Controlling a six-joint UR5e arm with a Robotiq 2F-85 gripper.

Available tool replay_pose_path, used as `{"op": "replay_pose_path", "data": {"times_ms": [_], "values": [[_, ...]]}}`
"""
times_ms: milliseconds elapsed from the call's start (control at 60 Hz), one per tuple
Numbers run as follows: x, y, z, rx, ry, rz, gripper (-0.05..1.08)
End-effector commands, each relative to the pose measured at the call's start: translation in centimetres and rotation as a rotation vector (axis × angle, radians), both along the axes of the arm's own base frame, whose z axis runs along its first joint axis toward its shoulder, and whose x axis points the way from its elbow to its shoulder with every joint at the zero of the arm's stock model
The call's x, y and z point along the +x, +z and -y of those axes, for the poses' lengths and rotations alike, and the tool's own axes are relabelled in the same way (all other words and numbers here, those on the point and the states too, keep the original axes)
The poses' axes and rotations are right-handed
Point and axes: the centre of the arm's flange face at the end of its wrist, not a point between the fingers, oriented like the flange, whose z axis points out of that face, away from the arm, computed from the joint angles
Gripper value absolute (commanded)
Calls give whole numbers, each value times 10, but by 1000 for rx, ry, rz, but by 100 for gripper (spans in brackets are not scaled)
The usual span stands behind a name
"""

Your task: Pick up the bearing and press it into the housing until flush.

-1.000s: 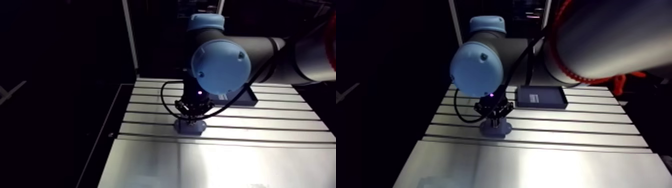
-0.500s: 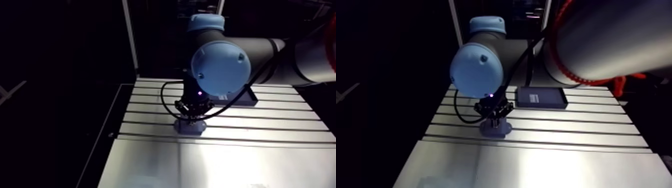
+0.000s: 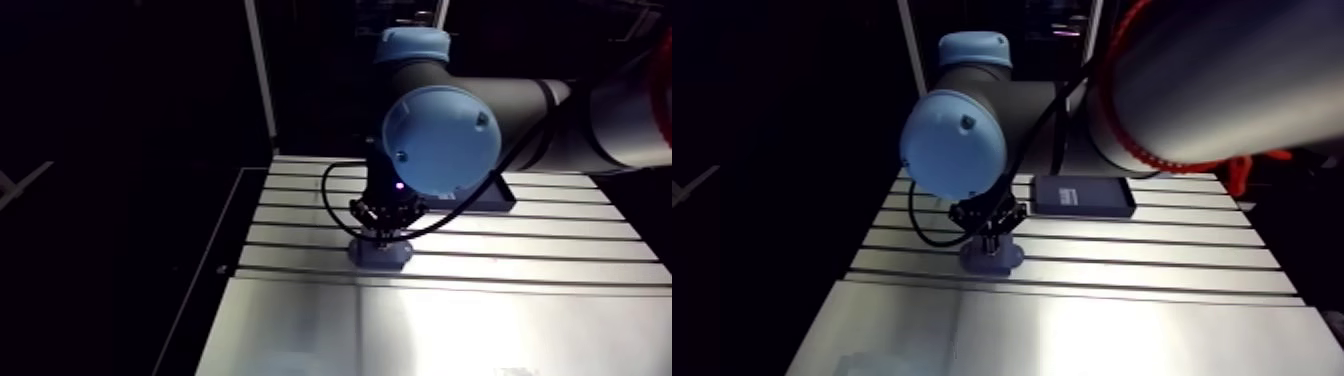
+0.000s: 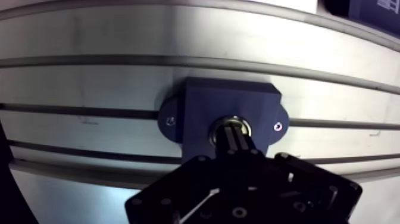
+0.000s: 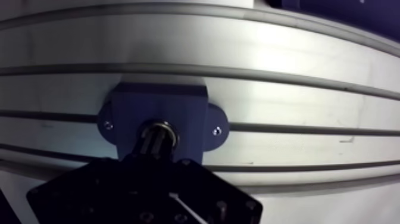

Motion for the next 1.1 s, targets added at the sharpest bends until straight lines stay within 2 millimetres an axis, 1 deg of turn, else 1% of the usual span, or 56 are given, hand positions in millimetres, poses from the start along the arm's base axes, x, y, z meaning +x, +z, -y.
{"op": "replay_pose_path", "data": {"times_ms": [17, 1100], "values": [[1, -1, 1, -1, 1, 4, 102], [2, -2, 0, 0, 1, 6, 102]]}}
